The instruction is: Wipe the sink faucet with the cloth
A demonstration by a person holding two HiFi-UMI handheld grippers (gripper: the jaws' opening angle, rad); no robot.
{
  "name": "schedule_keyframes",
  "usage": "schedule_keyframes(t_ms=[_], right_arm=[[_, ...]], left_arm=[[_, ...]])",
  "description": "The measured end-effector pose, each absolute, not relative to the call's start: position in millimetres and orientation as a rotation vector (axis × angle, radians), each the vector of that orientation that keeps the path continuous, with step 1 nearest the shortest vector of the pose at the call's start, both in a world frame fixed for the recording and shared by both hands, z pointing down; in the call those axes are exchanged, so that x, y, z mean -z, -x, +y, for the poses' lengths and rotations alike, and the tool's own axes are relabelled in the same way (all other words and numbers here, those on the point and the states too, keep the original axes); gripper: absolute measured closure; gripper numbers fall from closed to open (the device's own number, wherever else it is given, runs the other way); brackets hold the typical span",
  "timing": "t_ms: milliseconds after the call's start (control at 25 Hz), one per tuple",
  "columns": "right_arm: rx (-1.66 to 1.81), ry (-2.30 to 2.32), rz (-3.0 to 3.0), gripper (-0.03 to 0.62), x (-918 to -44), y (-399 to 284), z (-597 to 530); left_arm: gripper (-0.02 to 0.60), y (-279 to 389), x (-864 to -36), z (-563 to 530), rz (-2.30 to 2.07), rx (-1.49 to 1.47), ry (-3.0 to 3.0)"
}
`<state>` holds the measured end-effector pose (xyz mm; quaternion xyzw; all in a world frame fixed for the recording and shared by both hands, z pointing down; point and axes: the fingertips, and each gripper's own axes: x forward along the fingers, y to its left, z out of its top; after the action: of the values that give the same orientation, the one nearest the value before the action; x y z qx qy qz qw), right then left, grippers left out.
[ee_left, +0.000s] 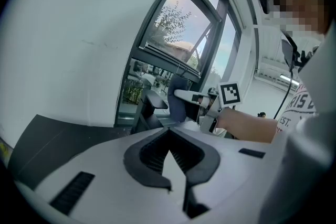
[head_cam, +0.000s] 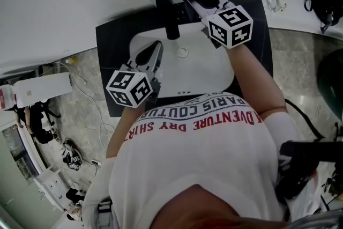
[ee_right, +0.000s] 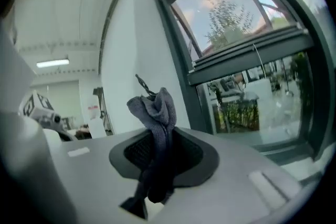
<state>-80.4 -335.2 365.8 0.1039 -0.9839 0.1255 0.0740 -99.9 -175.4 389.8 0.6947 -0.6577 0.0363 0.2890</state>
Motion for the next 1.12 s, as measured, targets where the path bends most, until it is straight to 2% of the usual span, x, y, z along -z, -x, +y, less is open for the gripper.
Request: schedule_keyframes(t_ms=[160, 320, 840, 1120], right_arm=[[-0.665, -0.185, -2.991, 0.514, -350.2, 98.4, -331.1], [-0.802, -0.13, -2.982, 0.514, -351.2, 110.2, -330.1], [-0.837, -0.163, -2.943, 0.516, -388.2, 124.9, -334.9], [-0.847, -0.193, -2.773, 0.516, -451.2, 133.2, -339.2]], left_arm=[[0.58, 107.0, -389.2, -171.6, -1.767, -0.094, -1.839], [0.58, 111.4, -392.3, -173.3, -1.77, -0.094, -1.83], [0.58, 118.0, -412.8, -174.1, -1.75, -0.112, -1.798], [0.58, 122.6, -427.6, -174.6, -1.723, -0.127, -1.779]])
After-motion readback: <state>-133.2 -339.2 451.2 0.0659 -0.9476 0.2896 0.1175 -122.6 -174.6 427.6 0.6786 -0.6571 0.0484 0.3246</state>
